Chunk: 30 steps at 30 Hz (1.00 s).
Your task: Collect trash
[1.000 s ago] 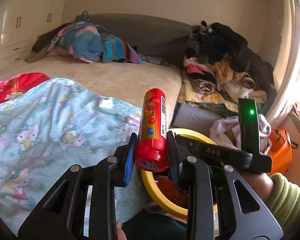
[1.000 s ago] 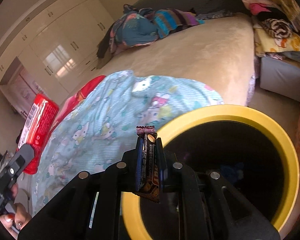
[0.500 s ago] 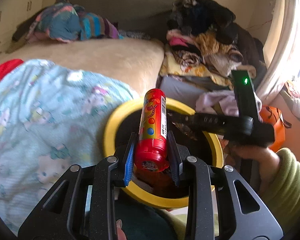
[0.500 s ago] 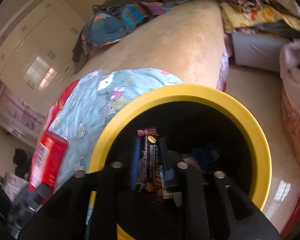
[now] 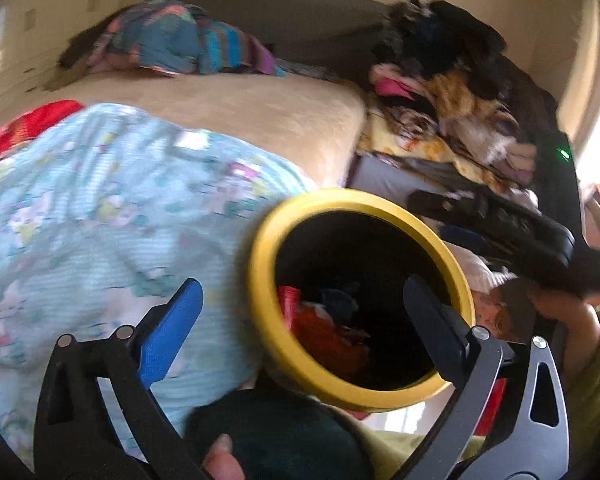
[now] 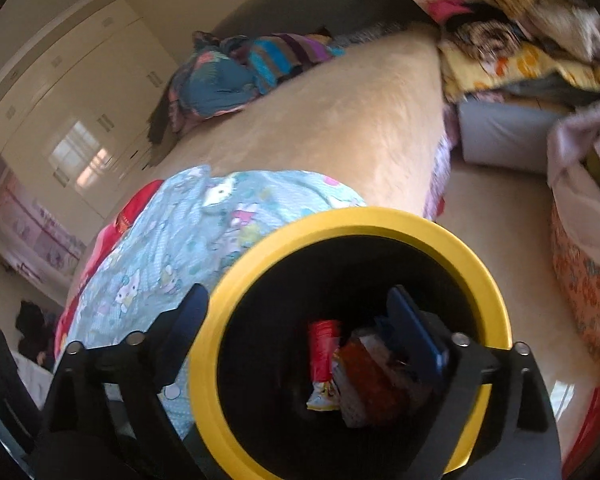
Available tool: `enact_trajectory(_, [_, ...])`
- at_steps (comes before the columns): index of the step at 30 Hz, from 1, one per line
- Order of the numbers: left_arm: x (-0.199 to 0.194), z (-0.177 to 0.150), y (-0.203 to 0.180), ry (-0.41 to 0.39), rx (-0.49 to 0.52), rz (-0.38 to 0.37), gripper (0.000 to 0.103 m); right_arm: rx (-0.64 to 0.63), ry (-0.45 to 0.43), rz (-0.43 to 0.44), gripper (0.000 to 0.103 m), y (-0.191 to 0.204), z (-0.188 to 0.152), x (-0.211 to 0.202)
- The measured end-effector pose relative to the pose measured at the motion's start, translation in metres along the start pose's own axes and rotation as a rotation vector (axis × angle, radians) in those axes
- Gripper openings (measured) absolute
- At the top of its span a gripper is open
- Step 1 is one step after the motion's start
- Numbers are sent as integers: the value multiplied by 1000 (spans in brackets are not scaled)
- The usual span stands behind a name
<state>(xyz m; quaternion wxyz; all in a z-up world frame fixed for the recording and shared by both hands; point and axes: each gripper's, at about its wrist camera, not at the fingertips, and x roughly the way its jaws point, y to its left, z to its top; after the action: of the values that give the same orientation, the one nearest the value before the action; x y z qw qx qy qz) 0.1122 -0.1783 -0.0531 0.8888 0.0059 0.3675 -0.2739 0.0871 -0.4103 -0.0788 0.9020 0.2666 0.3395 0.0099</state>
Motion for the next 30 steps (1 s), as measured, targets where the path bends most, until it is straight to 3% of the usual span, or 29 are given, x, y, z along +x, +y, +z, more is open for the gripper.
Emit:
enact_trajectory(5, [-33,-2,23,-63,-60,133,92,-72,-85,23,97,31,-8,-14])
enact_trajectory(16, [-128,-27,55,-268,-129,385,92,-271,-377,85,97,109,-48,-65])
enact_trajectory(21, [-155,-45,63,-317,-114,491,92,-373,-389,67,97,133,-74,-68])
enact_trajectory(30, [-165,-60,67,-361,-118,488,92,-448,-504,72,97,146,-104,-77])
